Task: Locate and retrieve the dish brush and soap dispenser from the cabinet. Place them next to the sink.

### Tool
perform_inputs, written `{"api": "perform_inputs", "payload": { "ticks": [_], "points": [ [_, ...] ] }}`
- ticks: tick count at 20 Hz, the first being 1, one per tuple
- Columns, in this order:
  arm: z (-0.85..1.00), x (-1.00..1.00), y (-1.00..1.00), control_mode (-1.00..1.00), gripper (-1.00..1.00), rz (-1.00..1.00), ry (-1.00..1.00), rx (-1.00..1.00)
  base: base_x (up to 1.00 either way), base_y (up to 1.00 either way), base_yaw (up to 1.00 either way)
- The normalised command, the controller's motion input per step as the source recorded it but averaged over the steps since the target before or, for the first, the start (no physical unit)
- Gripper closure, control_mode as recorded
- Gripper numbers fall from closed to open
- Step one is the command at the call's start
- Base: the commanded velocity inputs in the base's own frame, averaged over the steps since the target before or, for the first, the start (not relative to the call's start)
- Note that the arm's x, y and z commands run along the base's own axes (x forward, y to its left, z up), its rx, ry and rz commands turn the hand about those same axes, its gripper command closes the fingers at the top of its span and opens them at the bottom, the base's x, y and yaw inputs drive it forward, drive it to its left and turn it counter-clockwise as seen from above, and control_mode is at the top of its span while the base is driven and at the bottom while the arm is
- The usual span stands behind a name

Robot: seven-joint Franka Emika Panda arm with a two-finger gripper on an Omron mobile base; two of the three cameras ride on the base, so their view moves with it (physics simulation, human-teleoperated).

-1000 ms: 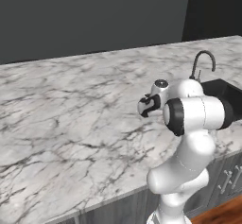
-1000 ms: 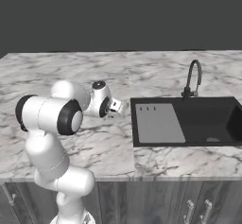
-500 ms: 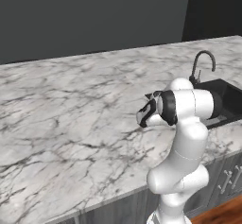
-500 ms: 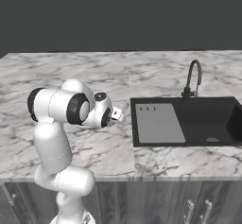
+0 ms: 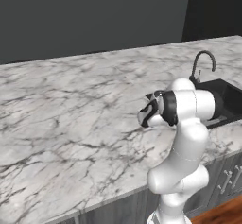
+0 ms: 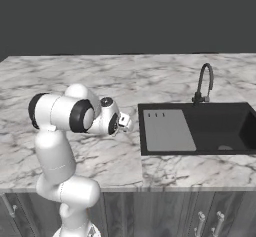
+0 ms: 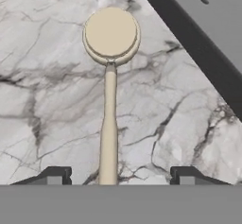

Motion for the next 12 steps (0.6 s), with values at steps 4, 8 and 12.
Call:
{"api": "perform_inputs", "payload": {
  "ticks": [4,8,12],
  "points": [
    [0.91,-0.41,0.04,-1.0,-1.0,-0.01,0.05,0.02,0.0,0.0,0.0],
    [0.92,-0.38,0.0,-1.0,-1.0,-0.01,0.08,0.11,0.0,0.0,0.0],
    [0.94,-0.47,0.08,-1.0,-1.0,-0.02,0.14,0.03,0.0,0.0,0.0]
  ]
}}
